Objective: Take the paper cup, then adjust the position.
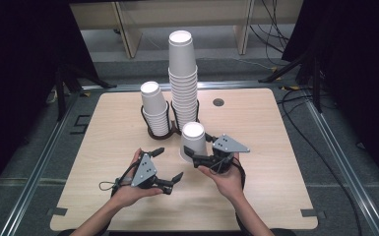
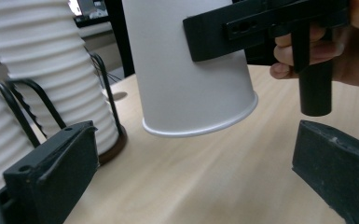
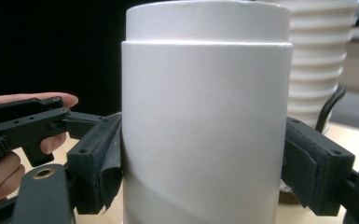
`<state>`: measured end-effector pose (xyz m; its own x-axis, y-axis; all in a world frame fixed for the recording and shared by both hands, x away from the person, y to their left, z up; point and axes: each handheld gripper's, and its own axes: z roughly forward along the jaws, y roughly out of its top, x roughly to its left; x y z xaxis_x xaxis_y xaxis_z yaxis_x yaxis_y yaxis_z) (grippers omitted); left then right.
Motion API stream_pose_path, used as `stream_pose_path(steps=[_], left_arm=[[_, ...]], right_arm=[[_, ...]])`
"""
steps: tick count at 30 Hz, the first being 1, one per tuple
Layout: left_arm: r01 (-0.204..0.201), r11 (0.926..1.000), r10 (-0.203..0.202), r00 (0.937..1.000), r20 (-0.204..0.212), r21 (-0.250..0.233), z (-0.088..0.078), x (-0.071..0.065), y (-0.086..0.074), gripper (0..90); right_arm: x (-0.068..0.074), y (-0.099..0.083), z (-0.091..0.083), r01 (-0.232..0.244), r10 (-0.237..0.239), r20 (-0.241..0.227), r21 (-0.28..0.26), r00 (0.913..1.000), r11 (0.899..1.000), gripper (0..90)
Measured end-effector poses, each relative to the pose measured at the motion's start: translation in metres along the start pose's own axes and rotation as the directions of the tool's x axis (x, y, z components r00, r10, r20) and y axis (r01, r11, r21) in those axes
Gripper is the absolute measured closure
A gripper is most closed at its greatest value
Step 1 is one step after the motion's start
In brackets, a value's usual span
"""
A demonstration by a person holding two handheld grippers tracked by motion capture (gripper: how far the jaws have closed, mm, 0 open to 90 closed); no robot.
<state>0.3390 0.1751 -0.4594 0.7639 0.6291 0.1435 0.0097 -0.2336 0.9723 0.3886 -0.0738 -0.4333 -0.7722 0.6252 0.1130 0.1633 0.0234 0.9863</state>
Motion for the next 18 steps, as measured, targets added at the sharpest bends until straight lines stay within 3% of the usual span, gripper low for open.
stream_pose_path(steps=[6,8,13,18], left_arm=[[0.028,0.9995,-0.028,0.9993,0.025,0.013,0.001,-0.007,-0.007,0.0],[0.053,0.9985,-0.053,0.9981,0.033,-0.011,0.002,-0.006,-0.006,0.0],[0.063,0.998,-0.063,0.9977,0.025,0.004,0.0,-0.002,-0.005,0.0],[0.081,0.9967,-0.081,0.9962,0.031,0.006,0.002,0.0,-0.004,0.0]], right_arm=[[0.008,-0.012,-0.002,-0.025,0.025,-0.017,0.039,0.9995,0.999,21.8],[0.011,-0.014,-0.002,-0.012,0.013,-0.034,0.035,0.9993,0.999,21.8],[0.016,-0.013,-0.002,-0.025,0.026,-0.056,0.034,0.9981,0.999,21.8],[0.016,-0.013,-0.001,-0.008,0.009,-0.058,0.024,0.9983,1.0,21.7]])
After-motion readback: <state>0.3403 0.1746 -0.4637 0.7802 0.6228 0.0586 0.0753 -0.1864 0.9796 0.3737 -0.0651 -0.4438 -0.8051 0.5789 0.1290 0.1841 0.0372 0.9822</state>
